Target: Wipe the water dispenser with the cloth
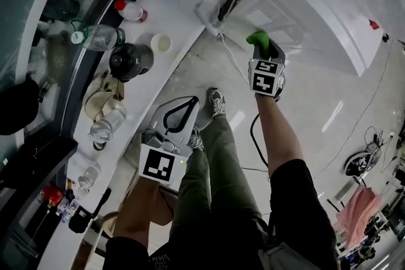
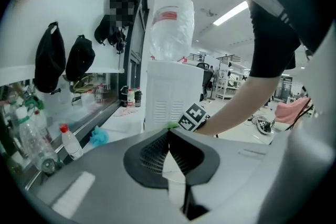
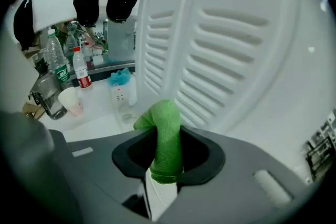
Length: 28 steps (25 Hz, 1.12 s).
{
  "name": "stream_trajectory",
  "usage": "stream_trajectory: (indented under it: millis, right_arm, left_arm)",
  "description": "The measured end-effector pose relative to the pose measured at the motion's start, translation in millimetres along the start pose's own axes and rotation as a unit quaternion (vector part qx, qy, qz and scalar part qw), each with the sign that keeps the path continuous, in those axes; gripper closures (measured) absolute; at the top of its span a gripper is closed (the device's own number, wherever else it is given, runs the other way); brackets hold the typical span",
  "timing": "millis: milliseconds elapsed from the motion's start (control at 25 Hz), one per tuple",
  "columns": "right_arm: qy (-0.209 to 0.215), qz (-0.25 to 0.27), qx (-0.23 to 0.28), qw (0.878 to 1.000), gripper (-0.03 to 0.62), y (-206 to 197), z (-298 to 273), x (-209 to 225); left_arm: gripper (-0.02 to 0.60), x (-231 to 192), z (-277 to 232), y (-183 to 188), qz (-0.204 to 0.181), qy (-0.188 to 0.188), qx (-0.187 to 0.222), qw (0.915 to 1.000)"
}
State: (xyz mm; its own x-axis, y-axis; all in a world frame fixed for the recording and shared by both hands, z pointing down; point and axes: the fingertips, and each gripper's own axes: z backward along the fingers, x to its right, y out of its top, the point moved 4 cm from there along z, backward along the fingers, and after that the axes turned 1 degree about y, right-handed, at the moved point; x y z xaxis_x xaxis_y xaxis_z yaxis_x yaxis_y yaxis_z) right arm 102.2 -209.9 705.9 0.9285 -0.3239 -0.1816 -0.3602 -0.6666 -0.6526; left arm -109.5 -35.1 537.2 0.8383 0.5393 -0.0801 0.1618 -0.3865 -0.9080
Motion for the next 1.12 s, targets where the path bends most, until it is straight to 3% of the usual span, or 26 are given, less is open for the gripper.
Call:
stream_trajectory:
  millis: [320,560,720,1120]
  right_arm:
    - [-0.055,-0.033,-0.023,0.998,0.479,-55,47,69]
    - [-0.078,-0.092,-0.024,0.992,0.479,-75,74,97]
    - [-0.068,-0.118,-0.005,0.991,0.479,-76,99,101]
    - [-0.017,-0.157,0.096,0.983,0.479,-34,205,83]
  left_arm:
    - [0.580,37,-8,13,-0.022,-0.049,-0.004,0.9986]
    - [0.580,56,-8,22,-0.035,-0.067,-0.014,0.9971]
    - [0.580,70,-6,30,-0.041,-0.072,-0.014,0.9964]
    - [0.580,91,15,67,-0.056,-0.065,0.010,0.9963]
